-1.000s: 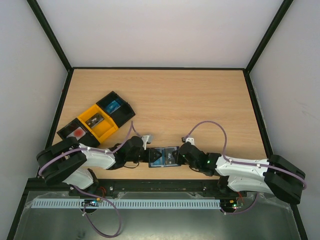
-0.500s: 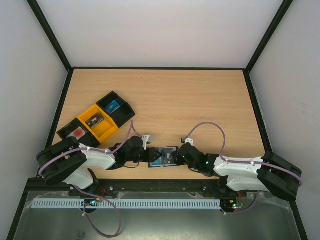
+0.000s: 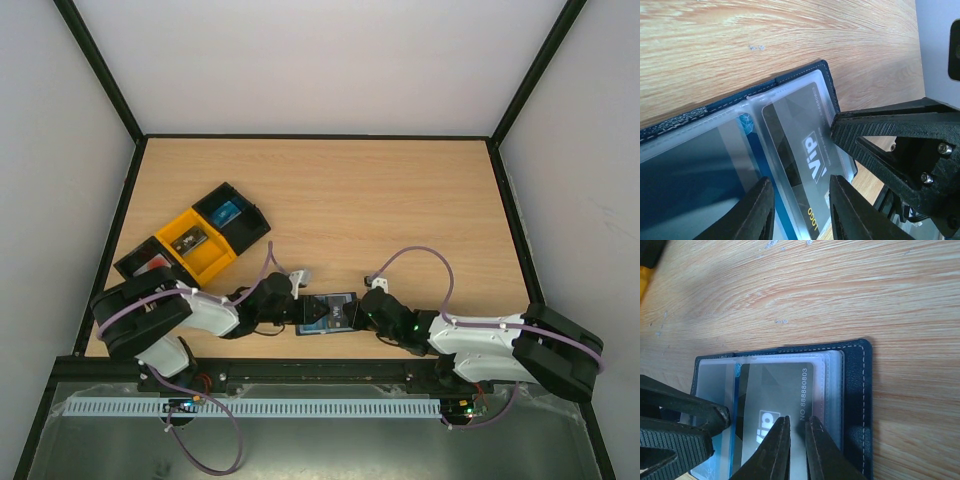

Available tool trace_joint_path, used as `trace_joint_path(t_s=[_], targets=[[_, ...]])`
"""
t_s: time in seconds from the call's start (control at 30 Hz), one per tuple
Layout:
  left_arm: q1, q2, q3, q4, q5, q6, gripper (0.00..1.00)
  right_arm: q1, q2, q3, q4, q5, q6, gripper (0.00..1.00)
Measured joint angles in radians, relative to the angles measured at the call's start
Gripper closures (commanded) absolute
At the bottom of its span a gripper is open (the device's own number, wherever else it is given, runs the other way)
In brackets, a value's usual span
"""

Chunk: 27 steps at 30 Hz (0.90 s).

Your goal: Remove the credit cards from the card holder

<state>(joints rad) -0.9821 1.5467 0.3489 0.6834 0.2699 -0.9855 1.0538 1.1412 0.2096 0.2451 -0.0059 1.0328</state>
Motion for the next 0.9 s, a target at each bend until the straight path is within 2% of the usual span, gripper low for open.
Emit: trace_joint_path(t_s=[0.4,0.53,0.73,0.9], targets=[[-0.018,0.084,0.004,0.118,0.005,-0.063,0.72,0.000,-0.006,-0.012,0.019,-0.004,0.008,0.88],[-0.021,0.090,0.004,0.127,0.008,-0.076,0.79,0.000,-0.011,-0.018,0.024,-0.006,0.010,0.88],[-0.022,0.095,0.004,0.127,0.010,-0.082,0.96,0.000,-0.031,-0.028,0.017,-0.006,0.014,0.88],[-0.022,0.096,0.004,0.139,0.011,-0.082,0.97,0.000,-0.047,-0.030,-0.001,-0.003,0.015,0.88]])
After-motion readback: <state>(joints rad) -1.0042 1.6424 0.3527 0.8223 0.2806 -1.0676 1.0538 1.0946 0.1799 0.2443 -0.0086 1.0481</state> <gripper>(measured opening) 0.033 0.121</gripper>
